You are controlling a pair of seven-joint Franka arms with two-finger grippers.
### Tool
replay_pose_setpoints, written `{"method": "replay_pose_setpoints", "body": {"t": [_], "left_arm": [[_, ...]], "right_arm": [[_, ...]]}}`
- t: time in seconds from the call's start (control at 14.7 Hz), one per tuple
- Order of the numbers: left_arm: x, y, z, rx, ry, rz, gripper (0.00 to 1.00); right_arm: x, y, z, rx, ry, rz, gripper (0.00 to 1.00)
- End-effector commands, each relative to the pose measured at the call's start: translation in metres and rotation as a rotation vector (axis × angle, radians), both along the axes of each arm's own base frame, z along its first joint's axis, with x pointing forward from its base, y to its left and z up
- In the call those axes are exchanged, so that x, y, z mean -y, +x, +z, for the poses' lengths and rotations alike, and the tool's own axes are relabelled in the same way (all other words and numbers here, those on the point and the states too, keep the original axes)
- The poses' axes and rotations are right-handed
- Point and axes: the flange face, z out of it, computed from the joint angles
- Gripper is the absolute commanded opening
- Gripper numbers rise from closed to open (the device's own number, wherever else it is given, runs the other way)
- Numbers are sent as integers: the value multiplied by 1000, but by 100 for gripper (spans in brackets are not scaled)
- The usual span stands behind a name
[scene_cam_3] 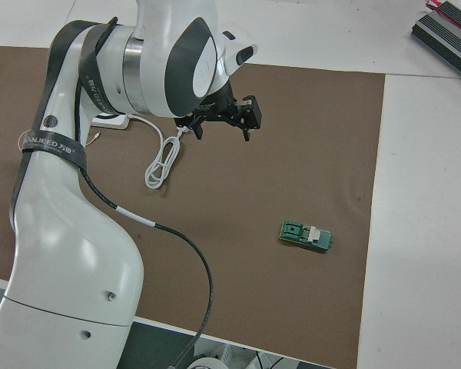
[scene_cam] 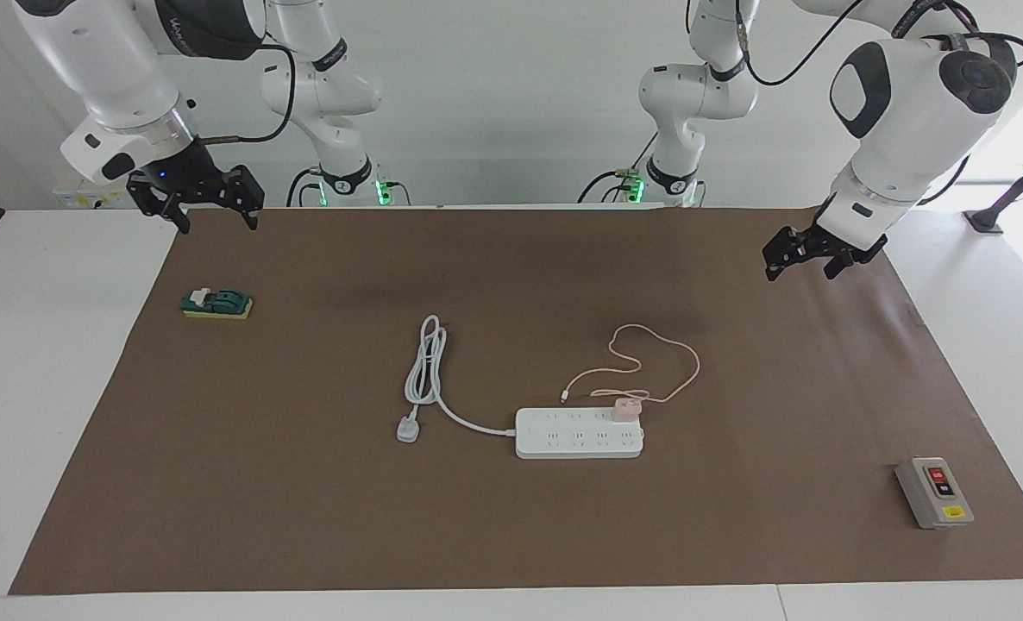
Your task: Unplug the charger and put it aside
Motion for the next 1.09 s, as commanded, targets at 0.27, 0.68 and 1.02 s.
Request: {"method": "replay_pose_setpoints", "body": {"t": [0.27,0.68,1.02], "left_arm": [[1,4,-2,-7,20,32,100],[32,47,-14,21,53,390,100],[69,73,-52,-23,-16,761,100]], "right_arm": [[5,-9,1,-8,-16,16,100],[8,-10,3,-4,-16,8,100],[12,-12,-14,19,-10,2,100]]}}
